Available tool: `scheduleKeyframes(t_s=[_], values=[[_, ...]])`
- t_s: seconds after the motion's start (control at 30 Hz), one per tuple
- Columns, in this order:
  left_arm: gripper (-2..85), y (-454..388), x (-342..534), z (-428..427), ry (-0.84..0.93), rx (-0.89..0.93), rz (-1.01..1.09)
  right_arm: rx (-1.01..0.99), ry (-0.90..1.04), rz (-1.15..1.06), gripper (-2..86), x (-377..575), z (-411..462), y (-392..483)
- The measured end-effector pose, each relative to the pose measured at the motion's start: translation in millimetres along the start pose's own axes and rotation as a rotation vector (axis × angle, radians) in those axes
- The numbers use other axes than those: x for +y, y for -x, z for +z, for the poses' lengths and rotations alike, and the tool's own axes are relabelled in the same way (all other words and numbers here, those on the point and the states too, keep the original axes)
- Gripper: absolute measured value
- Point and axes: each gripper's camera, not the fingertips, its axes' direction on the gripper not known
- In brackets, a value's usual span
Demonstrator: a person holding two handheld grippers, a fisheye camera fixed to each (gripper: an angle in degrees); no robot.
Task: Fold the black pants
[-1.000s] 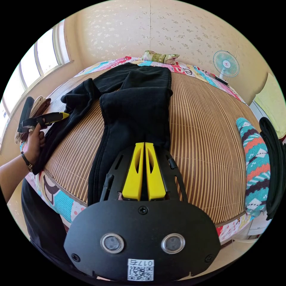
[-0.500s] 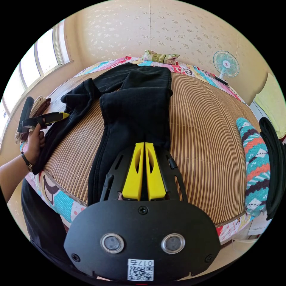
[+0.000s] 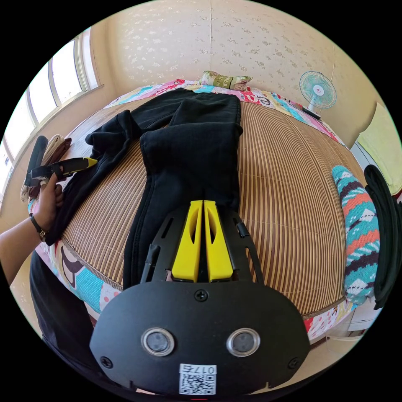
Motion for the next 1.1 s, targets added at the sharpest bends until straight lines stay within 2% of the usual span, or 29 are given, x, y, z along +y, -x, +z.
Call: scheduleKeyframes(t_s=[1.1], values=[[3.7,9.4,27.7,14.0,-0.002,0.002,0.0,0.0,0.001,0.002,0.3,12.8,8.3,16.6]])
